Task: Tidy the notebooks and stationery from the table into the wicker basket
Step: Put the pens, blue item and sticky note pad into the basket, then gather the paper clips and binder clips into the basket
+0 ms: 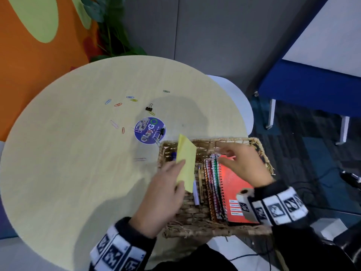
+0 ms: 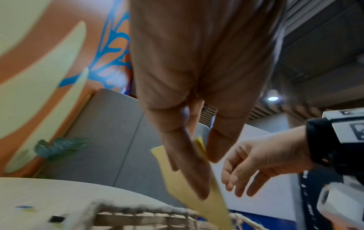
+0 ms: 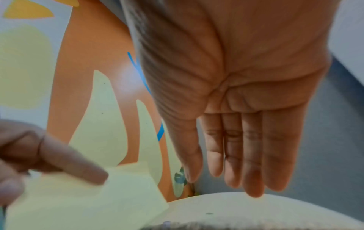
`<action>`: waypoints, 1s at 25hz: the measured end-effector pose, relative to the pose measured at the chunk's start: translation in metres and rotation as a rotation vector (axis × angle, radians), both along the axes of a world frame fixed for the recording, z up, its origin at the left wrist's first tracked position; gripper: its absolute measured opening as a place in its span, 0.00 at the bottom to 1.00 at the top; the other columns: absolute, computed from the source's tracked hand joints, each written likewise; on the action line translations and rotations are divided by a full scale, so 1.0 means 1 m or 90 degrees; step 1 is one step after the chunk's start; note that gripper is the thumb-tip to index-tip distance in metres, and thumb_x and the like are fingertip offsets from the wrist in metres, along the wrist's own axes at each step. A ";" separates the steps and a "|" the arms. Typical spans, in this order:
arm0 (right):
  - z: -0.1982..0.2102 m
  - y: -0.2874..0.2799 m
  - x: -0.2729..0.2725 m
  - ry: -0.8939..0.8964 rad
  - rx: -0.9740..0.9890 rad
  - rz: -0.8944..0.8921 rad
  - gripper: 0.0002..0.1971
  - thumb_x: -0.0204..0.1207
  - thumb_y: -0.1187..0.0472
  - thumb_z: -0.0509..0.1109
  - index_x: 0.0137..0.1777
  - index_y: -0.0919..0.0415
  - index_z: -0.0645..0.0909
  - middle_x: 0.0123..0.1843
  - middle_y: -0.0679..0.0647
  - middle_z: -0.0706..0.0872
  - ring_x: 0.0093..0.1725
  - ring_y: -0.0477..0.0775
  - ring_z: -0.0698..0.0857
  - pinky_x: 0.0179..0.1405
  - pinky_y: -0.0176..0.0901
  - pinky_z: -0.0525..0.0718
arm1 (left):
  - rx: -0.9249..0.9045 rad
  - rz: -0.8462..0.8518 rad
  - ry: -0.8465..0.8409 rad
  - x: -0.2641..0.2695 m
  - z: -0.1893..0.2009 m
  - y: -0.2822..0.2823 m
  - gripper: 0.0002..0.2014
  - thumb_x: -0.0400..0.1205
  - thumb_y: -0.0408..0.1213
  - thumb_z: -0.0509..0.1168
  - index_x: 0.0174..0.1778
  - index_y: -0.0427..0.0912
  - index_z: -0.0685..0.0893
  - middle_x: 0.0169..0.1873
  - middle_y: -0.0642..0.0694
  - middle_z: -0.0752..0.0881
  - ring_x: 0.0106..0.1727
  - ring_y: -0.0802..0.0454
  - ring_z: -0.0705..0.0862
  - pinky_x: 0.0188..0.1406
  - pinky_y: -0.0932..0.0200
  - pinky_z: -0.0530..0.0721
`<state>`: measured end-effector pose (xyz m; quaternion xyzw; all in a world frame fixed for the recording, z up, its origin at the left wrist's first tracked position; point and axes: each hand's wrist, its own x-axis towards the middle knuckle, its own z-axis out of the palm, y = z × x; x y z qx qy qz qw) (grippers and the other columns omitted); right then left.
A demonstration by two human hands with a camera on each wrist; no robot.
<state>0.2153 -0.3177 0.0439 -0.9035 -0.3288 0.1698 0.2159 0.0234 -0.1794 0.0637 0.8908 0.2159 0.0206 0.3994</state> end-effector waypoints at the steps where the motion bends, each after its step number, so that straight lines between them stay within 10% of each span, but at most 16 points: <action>1: 0.005 -0.017 0.003 -0.010 0.019 -0.033 0.07 0.70 0.60 0.75 0.47 0.59 0.85 0.46 0.53 0.89 0.47 0.55 0.88 0.51 0.52 0.86 | 0.012 -0.036 0.034 0.011 -0.001 -0.012 0.28 0.84 0.33 0.58 0.82 0.44 0.60 0.78 0.50 0.67 0.73 0.59 0.70 0.75 0.69 0.61; 6: 0.003 -0.067 0.000 -0.004 0.052 -0.117 0.08 0.68 0.63 0.77 0.47 0.59 0.87 0.45 0.53 0.91 0.43 0.52 0.89 0.51 0.53 0.88 | 0.077 -0.127 0.184 0.055 -0.024 -0.053 0.28 0.81 0.23 0.58 0.78 0.33 0.63 0.72 0.37 0.73 0.65 0.45 0.80 0.66 0.56 0.81; 13: -0.001 -0.088 -0.013 0.007 0.072 -0.108 0.10 0.70 0.62 0.76 0.52 0.59 0.87 0.47 0.51 0.91 0.44 0.48 0.88 0.49 0.41 0.85 | 0.168 -0.249 0.370 0.086 -0.040 -0.083 0.09 0.81 0.23 0.57 0.47 0.34 0.83 0.56 0.34 0.84 0.40 0.44 0.80 0.53 0.52 0.85; 18: -0.005 -0.096 -0.015 0.012 0.082 -0.092 0.10 0.69 0.62 0.77 0.50 0.58 0.87 0.44 0.48 0.89 0.43 0.46 0.88 0.46 0.39 0.85 | 0.208 -0.285 0.482 0.099 -0.059 -0.096 0.11 0.85 0.26 0.53 0.54 0.39 0.80 0.54 0.35 0.80 0.66 0.42 0.80 0.69 0.45 0.76; 22: -0.006 -0.099 -0.009 0.029 0.060 -0.100 0.08 0.69 0.61 0.78 0.48 0.55 0.87 0.44 0.47 0.90 0.40 0.40 0.88 0.39 0.21 0.77 | 0.164 -0.263 0.395 0.103 -0.035 -0.086 0.11 0.83 0.29 0.58 0.54 0.31 0.85 0.49 0.36 0.86 0.50 0.40 0.86 0.27 0.58 0.77; 25: 0.002 -0.088 -0.005 0.030 0.044 -0.086 0.07 0.69 0.59 0.77 0.46 0.50 0.87 0.43 0.44 0.91 0.51 0.24 0.80 0.38 0.18 0.76 | 0.067 -0.136 0.187 0.086 -0.013 -0.044 0.12 0.82 0.38 0.59 0.53 0.38 0.86 0.41 0.44 0.87 0.44 0.44 0.87 0.38 0.53 0.87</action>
